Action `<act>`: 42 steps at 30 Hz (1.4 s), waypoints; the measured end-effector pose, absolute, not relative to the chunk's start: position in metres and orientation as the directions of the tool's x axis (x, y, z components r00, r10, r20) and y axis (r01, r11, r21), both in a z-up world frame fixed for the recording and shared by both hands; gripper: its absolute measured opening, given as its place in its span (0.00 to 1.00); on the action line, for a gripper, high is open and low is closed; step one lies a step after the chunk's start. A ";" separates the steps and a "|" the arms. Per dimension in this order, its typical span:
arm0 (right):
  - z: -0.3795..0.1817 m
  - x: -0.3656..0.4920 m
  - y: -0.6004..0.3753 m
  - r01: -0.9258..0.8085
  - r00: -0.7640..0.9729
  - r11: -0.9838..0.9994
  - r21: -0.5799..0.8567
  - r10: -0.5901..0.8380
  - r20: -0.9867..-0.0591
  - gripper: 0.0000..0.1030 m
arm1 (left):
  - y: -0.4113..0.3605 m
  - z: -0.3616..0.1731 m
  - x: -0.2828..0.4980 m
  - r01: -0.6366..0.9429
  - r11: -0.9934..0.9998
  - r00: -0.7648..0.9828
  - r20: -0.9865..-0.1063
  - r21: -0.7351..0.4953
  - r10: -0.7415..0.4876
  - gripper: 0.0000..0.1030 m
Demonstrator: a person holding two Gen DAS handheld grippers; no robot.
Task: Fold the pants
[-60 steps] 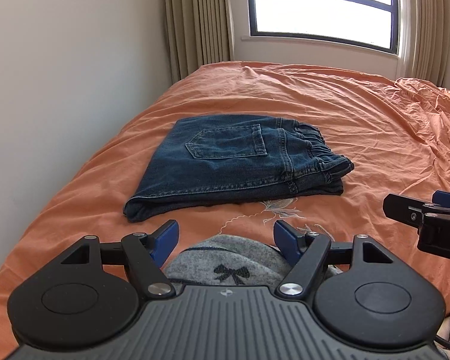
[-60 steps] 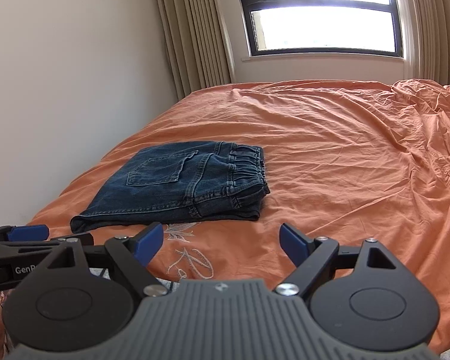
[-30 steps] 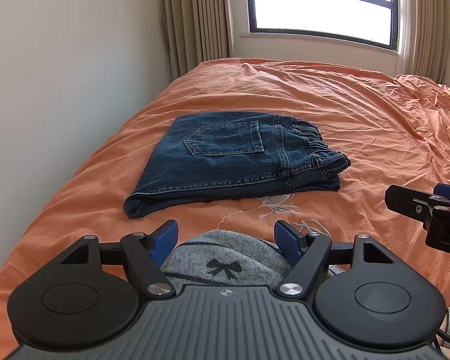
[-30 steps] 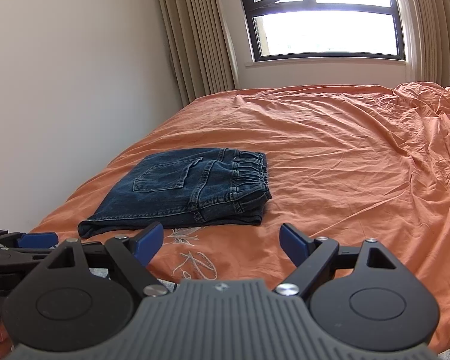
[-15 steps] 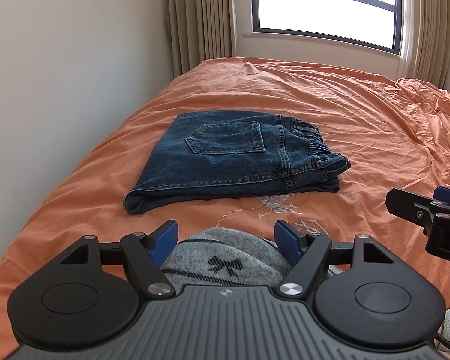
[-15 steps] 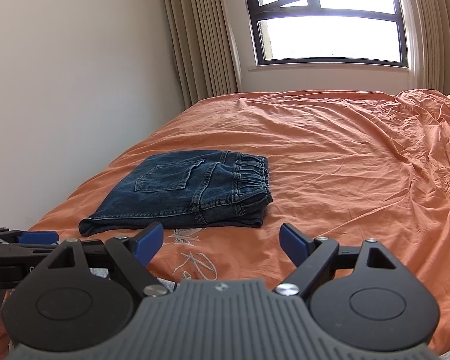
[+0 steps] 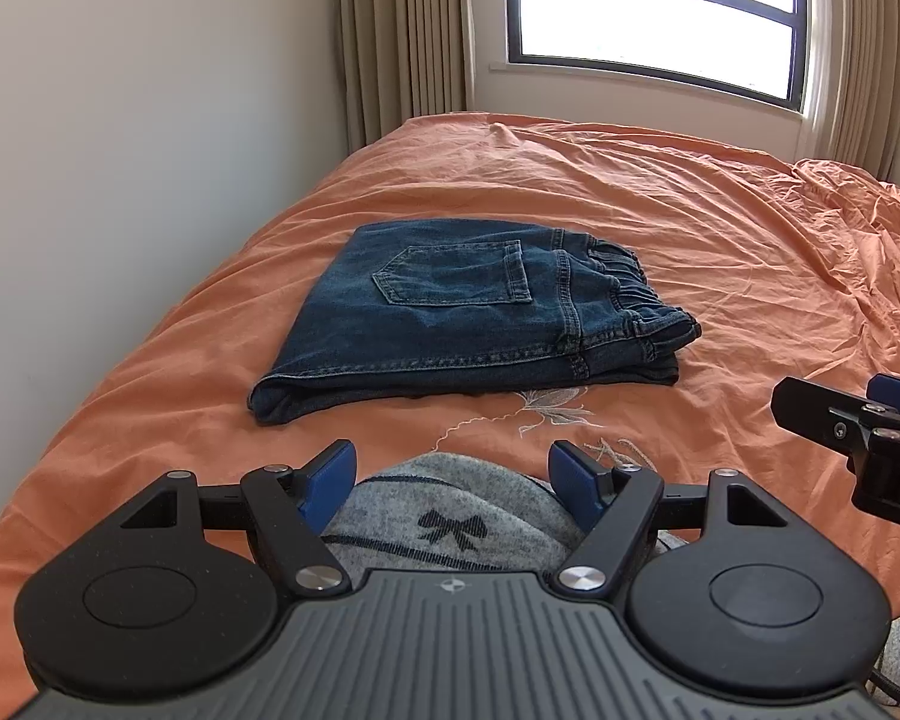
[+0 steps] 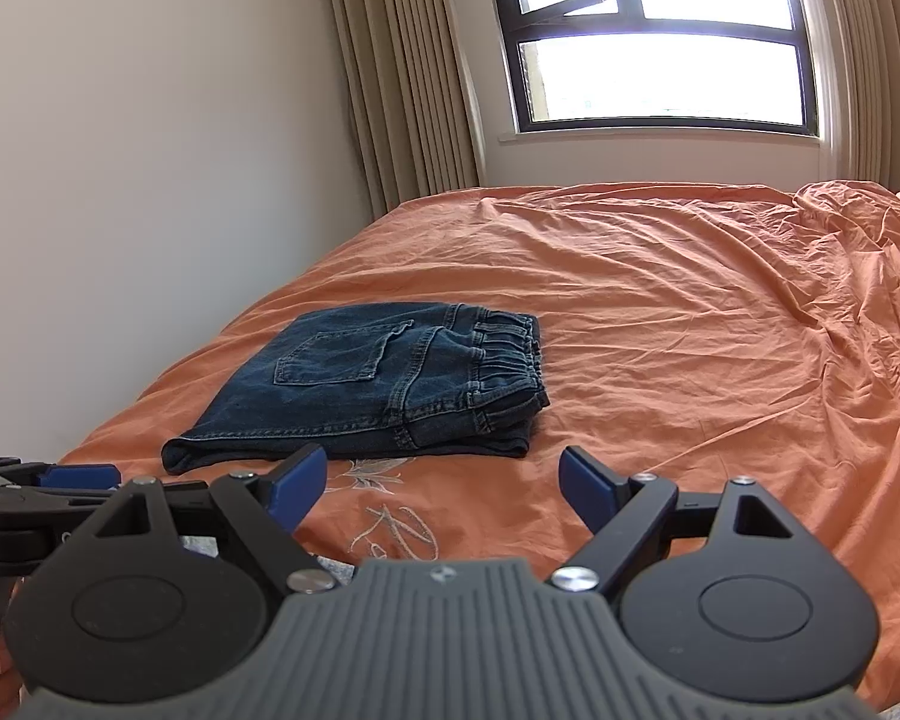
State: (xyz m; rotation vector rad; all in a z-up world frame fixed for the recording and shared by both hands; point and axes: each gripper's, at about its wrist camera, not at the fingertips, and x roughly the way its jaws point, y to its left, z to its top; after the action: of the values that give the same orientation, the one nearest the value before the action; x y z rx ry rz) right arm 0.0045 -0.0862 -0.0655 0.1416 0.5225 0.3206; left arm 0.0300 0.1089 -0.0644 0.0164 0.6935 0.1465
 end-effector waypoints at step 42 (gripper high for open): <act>-0.063 0.004 -0.091 -0.253 0.815 0.941 0.225 0.333 -0.474 0.79 | 0.101 -0.056 0.023 -0.151 0.987 0.767 -0.624 0.050 0.149 0.83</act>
State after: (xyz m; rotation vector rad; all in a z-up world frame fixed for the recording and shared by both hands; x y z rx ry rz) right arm 0.0041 -0.0912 -0.0633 0.1548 0.5329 0.3141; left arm 0.0233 0.1012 -0.0555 -0.0026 0.6767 0.1629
